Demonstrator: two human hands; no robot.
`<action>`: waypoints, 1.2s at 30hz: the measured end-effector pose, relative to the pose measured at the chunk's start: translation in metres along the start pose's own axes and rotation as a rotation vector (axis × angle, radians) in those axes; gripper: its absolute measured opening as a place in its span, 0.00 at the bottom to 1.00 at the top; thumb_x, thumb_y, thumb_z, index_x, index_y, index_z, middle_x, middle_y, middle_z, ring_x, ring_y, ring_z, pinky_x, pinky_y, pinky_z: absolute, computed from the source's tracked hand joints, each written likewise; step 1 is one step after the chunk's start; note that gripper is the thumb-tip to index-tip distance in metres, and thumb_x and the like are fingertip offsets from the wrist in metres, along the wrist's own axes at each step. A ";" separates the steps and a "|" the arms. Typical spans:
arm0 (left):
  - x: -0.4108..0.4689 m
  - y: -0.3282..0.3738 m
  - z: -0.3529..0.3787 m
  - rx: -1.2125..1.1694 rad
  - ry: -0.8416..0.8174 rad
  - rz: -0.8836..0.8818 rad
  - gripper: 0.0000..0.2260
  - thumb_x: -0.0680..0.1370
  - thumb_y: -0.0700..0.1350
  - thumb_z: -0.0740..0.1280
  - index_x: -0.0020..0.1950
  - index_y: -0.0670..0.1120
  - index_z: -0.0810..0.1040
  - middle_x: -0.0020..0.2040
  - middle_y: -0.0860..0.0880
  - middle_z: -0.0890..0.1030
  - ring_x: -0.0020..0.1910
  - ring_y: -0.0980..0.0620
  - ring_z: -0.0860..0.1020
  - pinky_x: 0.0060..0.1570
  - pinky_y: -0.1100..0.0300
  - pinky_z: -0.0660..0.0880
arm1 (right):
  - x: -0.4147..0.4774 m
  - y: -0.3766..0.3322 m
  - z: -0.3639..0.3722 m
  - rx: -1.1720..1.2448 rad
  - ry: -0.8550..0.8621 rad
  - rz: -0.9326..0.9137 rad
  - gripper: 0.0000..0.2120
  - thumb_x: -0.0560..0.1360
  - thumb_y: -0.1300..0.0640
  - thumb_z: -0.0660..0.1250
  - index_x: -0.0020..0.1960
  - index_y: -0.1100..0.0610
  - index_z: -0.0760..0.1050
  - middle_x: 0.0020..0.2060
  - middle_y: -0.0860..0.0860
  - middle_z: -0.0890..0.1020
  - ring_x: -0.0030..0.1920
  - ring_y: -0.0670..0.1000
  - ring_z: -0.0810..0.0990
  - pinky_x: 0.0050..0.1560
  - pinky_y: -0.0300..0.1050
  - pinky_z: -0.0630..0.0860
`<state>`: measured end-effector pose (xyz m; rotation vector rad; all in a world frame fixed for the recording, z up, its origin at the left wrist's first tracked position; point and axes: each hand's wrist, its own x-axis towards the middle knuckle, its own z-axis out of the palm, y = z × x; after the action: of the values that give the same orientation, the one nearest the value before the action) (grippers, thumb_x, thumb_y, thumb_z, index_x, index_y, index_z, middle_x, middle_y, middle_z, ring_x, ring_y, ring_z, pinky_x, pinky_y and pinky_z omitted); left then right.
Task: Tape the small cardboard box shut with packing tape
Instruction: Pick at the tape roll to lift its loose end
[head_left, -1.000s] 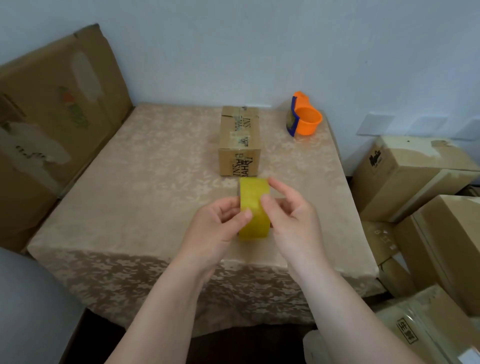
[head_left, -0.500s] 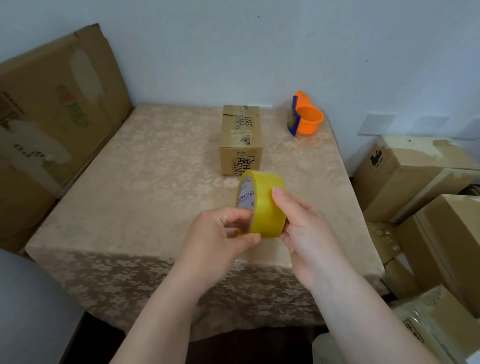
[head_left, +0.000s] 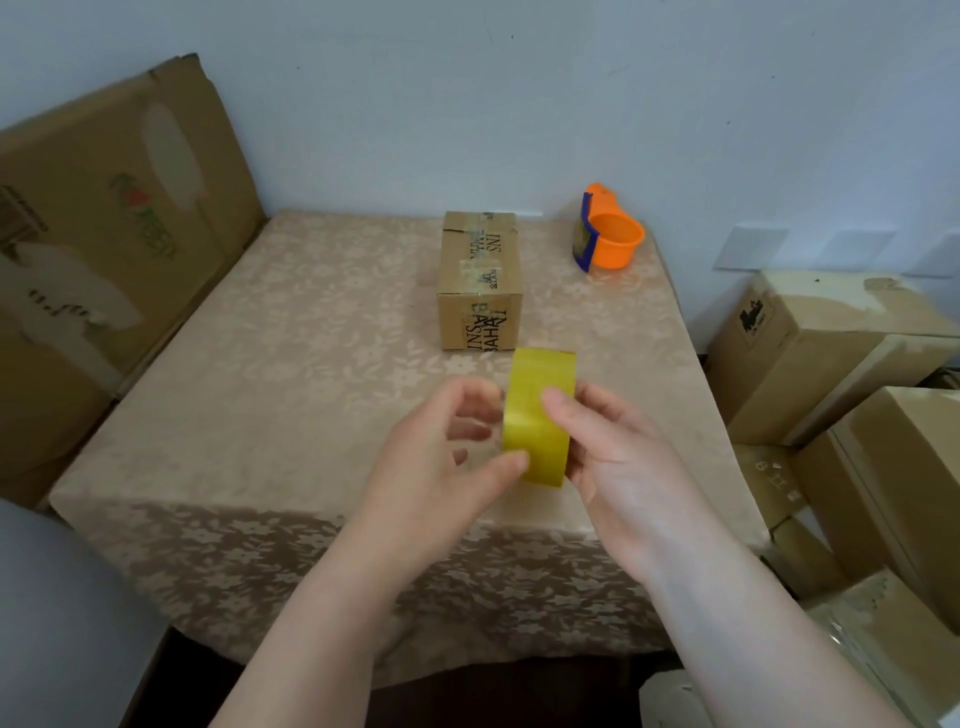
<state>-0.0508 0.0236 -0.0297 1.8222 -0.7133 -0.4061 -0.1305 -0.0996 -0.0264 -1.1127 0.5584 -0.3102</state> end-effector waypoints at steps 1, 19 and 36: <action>0.001 0.001 -0.001 -0.045 0.049 -0.010 0.20 0.67 0.50 0.74 0.54 0.64 0.71 0.54 0.61 0.77 0.54 0.61 0.76 0.55 0.52 0.76 | 0.000 0.002 0.000 -0.051 -0.006 -0.026 0.08 0.75 0.59 0.66 0.52 0.56 0.80 0.49 0.57 0.85 0.47 0.51 0.81 0.53 0.47 0.75; 0.006 0.004 0.002 0.026 0.360 -0.037 0.09 0.71 0.41 0.72 0.43 0.57 0.81 0.41 0.58 0.83 0.43 0.58 0.81 0.50 0.59 0.78 | 0.003 0.014 0.008 -0.592 -0.045 -0.357 0.05 0.73 0.62 0.68 0.47 0.55 0.79 0.40 0.50 0.84 0.44 0.50 0.82 0.50 0.52 0.79; 0.007 0.001 -0.010 0.514 0.366 0.318 0.03 0.73 0.44 0.66 0.40 0.47 0.76 0.41 0.54 0.76 0.45 0.54 0.72 0.49 0.73 0.63 | 0.002 0.013 0.008 -0.531 -0.106 -0.275 0.09 0.74 0.58 0.68 0.53 0.53 0.80 0.45 0.50 0.86 0.46 0.49 0.83 0.49 0.46 0.79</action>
<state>-0.0401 0.0264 -0.0246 2.1292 -0.8804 0.3468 -0.1246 -0.0896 -0.0363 -1.7168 0.3996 -0.3476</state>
